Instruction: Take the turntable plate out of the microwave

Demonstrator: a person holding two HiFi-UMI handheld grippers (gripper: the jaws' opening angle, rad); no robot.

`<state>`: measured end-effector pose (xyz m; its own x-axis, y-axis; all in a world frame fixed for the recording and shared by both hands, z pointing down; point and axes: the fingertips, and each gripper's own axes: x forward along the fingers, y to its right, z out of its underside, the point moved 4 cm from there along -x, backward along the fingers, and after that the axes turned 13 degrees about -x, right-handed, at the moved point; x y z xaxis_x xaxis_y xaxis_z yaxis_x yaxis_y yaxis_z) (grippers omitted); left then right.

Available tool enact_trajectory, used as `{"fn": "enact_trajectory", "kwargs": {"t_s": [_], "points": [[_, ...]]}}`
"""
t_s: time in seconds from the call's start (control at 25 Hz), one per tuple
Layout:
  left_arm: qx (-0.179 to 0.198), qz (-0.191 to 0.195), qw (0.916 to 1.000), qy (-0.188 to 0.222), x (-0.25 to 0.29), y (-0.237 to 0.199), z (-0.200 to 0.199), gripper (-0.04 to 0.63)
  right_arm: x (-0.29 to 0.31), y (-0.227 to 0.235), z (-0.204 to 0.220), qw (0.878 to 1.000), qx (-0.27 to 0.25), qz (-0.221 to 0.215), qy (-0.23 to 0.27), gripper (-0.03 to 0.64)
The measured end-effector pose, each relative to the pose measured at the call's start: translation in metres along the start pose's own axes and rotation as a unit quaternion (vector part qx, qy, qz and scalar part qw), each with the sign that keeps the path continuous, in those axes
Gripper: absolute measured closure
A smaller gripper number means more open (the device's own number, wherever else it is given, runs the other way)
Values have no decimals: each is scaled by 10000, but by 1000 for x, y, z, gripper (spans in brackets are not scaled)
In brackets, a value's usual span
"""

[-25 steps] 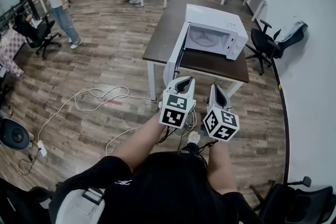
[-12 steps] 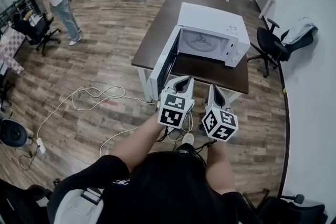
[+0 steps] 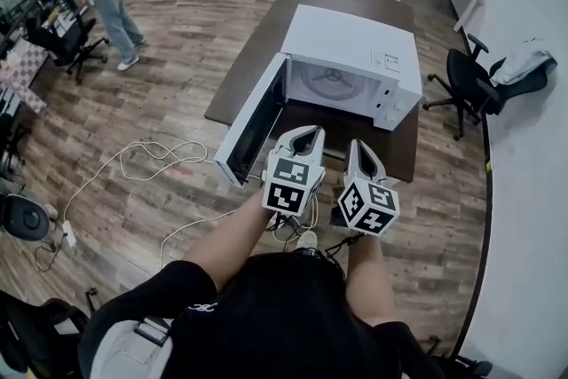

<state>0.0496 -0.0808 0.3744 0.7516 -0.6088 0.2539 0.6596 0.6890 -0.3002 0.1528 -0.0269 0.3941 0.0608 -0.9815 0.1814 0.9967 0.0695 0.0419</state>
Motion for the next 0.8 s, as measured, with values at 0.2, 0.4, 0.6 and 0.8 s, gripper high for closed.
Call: {"fn": "enact_trajectory", "kwargs": {"t_s": [0.2,0.4,0.6,0.8], "points": [[-138,-263,9996,3,44,2,-1,586,34,40,4,9997,33,-217,-100,607],[-198,-592,9980,-32,83,-1,-1,587,73,75,11,9987,162,-419,-247,607],[-224,-854,9960,-119,107,-7,3,587,108,95,24,9971,322,-543,-437,607],[-338,-846,9958,-102,118,-13,8,588,139,104,44,9941,606,-670,-606,607]]}}
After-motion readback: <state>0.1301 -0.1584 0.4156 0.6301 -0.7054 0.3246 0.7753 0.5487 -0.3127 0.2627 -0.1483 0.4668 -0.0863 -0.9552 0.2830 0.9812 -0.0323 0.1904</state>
